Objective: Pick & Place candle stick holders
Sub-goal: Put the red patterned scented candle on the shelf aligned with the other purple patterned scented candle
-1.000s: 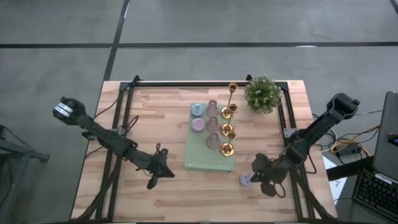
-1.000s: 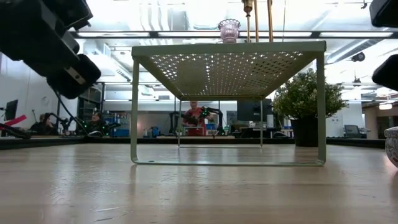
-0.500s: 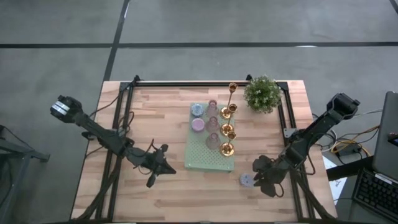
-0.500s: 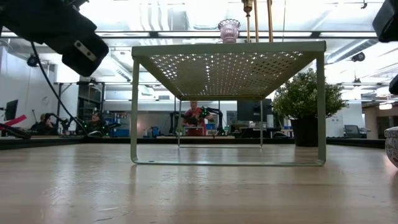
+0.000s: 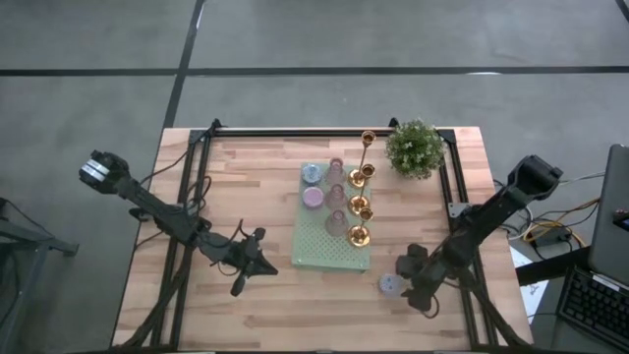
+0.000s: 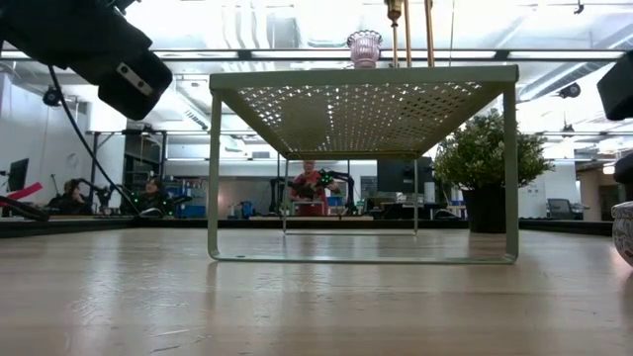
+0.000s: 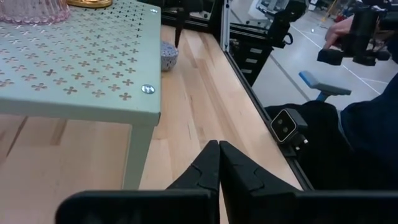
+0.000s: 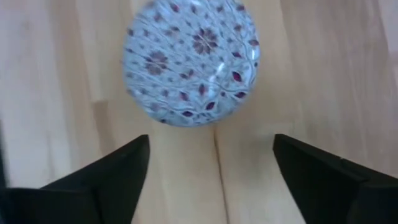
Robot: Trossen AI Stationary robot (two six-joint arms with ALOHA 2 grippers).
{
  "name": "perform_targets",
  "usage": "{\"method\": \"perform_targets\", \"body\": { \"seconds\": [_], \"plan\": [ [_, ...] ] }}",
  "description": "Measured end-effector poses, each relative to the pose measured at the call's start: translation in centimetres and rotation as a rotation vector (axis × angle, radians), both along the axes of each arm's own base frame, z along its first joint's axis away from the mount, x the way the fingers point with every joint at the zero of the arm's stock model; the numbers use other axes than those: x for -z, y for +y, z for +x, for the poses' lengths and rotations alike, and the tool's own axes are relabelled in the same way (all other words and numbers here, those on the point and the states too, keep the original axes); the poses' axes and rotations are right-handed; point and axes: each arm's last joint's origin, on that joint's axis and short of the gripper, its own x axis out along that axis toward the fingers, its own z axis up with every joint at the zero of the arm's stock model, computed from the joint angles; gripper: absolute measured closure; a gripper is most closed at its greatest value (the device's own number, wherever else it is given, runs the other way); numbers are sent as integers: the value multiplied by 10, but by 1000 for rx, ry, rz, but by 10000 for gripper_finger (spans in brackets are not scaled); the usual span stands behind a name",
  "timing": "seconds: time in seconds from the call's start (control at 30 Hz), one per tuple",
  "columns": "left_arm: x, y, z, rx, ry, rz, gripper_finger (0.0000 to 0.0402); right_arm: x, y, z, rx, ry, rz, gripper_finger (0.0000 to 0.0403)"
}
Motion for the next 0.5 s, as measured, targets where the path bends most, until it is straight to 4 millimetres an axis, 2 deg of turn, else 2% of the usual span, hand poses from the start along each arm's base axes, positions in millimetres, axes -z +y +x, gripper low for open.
{"method": "perform_targets", "body": {
  "seconds": [0.17,0.5],
  "plan": [
    [0,0,0,0,-1,5,391,8,4,4,13,25,-29,36],
    [0,0,0,1,-3,10,394,2,11,17,-88,-87,-163,61]
  ]
}}
